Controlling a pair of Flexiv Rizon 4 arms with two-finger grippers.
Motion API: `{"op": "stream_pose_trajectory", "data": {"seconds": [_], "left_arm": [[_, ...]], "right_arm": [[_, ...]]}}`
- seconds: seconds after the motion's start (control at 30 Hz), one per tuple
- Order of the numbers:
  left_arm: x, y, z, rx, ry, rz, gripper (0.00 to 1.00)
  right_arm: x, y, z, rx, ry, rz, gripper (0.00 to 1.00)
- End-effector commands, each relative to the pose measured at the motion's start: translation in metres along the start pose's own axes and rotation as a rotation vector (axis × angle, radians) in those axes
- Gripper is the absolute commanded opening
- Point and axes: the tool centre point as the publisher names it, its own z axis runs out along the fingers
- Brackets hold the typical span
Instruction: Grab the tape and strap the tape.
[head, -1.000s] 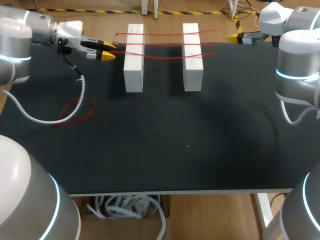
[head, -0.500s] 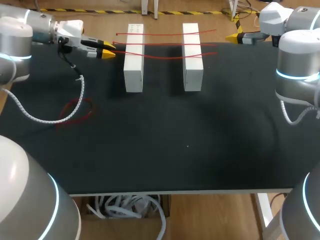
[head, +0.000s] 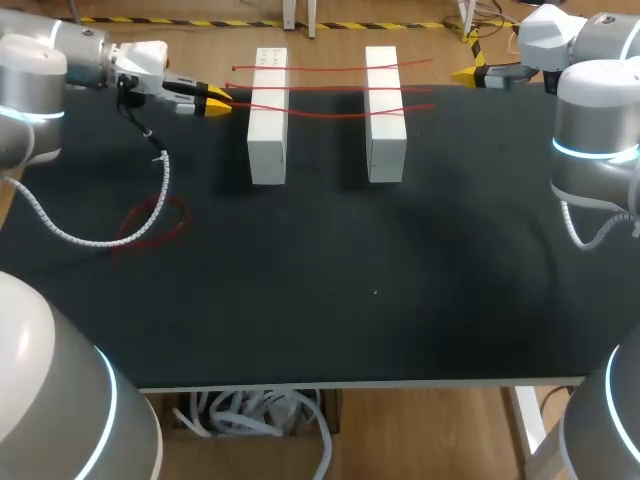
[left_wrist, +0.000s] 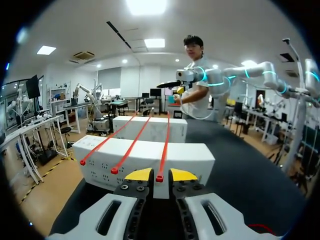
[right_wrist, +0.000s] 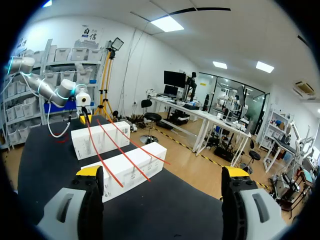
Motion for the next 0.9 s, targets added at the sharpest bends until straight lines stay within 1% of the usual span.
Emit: {"op": "stream_pose_trajectory", "data": {"seconds": [0.03, 0.1, 0.2, 0.43, 0.53, 0.63, 0.73, 0.83, 0.9], "left_arm": [[-0.0039, 0.0021, -0.0021, 0.002, 0.008, 0.003, 0.13], [-0.0037, 0.0011, -0.0027, 0.003, 0.008, 0.004, 0.12], [-0.0028, -0.0022, -0.0024, 0.008, 0.013, 0.016, 0.17], [-0.0021, -0.0038, -0.0011, 0.012, 0.015, 0.018, 0.17], [-0.0021, -0.0039, -0.0008, 0.018, 0.015, 0.016, 0.13], [-0.0018, -0.0045, 0.0001, 0.023, 0.013, 0.016, 0.16], [-0.0014, -0.0037, 0.0022, 0.025, 0.014, 0.015, 0.13], [-0.0013, -0.0029, 0.0033, 0.023, 0.015, 0.014, 0.13], [-0.0010, -0.0024, 0.0035, 0.024, 0.014, 0.013, 0.12]], "right_arm": [[0.0002, 0.0001, -0.0005, 0.000, 0.000, 0.000, 1.00], [0.0002, 0.0001, -0.0005, 0.000, 0.000, 0.000, 1.00], [0.0002, 0.0001, -0.0005, 0.000, 0.000, 0.000, 1.00], [0.0002, 0.0001, -0.0005, 0.000, 0.000, 0.000, 1.00], [0.0002, 0.0001, -0.0005, 0.000, 0.000, 0.000, 1.00], [0.0002, 0.0001, -0.0005, 0.000, 0.000, 0.000, 1.00], [0.0002, 0.0001, -0.0005, 0.000, 0.000, 0.000, 1.00], [0.0002, 0.0001, -0.0005, 0.000, 0.000, 0.000, 1.00], [0.0002, 0.0001, -0.0005, 0.000, 0.000, 0.000, 1.00]]}}
